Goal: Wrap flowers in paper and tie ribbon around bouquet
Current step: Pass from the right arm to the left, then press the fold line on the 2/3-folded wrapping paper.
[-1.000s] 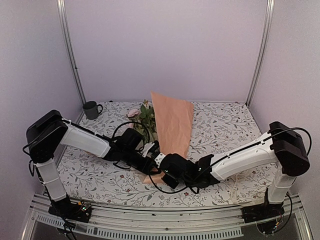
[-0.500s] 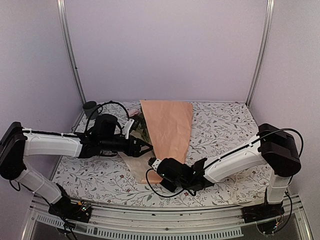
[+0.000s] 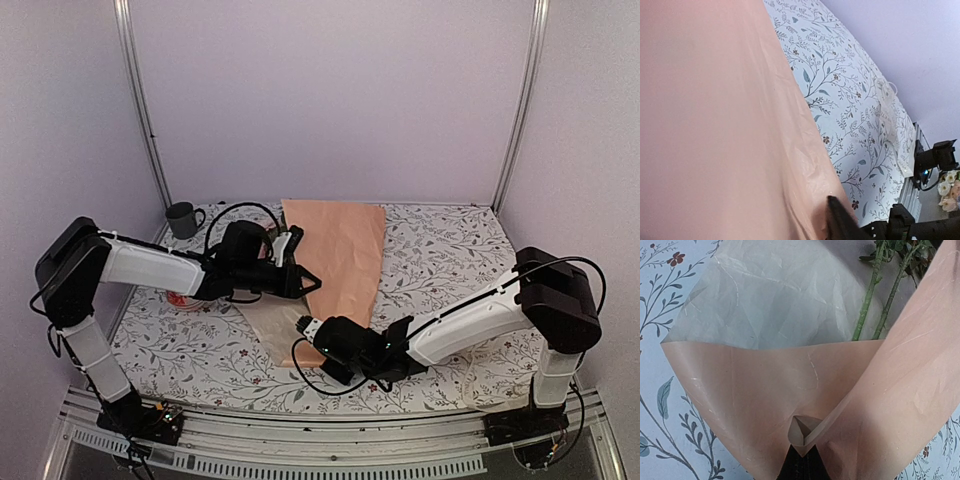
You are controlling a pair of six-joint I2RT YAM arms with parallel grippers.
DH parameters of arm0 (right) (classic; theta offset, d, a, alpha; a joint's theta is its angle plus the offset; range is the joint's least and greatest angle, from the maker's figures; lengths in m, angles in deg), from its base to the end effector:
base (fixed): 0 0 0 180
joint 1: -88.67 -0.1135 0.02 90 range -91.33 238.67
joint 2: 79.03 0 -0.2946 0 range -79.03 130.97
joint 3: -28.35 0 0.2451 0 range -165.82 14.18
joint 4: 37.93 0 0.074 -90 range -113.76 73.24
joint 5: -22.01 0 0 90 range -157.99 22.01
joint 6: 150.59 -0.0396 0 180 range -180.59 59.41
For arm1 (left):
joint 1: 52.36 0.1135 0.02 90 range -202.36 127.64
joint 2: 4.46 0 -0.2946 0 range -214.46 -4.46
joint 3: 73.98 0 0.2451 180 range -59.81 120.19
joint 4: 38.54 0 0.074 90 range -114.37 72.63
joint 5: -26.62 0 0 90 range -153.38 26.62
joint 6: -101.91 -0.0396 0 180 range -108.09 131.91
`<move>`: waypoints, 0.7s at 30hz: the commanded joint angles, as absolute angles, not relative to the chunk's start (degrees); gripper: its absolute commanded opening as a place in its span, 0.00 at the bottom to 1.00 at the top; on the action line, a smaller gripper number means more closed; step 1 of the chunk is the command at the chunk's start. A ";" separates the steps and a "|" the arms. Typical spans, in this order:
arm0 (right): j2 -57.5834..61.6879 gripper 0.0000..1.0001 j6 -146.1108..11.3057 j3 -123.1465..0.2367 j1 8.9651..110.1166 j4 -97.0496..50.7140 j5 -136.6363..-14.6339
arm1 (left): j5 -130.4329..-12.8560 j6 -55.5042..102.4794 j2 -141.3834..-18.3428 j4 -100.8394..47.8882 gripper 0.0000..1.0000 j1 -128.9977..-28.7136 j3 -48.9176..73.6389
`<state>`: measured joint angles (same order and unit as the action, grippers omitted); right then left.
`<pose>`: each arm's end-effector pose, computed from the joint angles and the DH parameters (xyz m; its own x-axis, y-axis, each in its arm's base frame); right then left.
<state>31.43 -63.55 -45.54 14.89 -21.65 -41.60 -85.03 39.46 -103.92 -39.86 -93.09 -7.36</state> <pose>0.1247 0.3657 0.1562 -0.2629 -0.7381 -0.6214 -0.7726 0.5468 -0.3226 0.2699 -0.2517 0.2132 -0.7420 0.0716 -0.6666 0.5658 0.6003 -0.5653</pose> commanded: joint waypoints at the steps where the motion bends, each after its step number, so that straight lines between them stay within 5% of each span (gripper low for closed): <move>1: 31.61 0.00 -63.43 -47.19 14.25 -18.98 -42.99 | -85.07 40.24 -104.51 -38.74 0.00 -92.00 -6.37; 11: 20.37 0.32 -64.38 -41.71 14.11 -14.34 -51.65 | -85.75 41.76 -109.89 -40.84 0.00 -88.49 -15.09; 16: 11.68 0.39 -65.03 -37.50 14.26 -14.82 -56.76 | -86.29 42.84 -112.71 -42.50 0.00 -88.39 -15.28; 21: 5.93 0.60 -74.84 -33.08 19.95 -20.18 -68.36 | -85.22 42.63 -112.50 -42.27 0.00 -88.31 -15.76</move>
<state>9.09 -66.30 -35.67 15.46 -16.12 -57.67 -85.60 42.47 -111.76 -42.26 -88.67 -14.71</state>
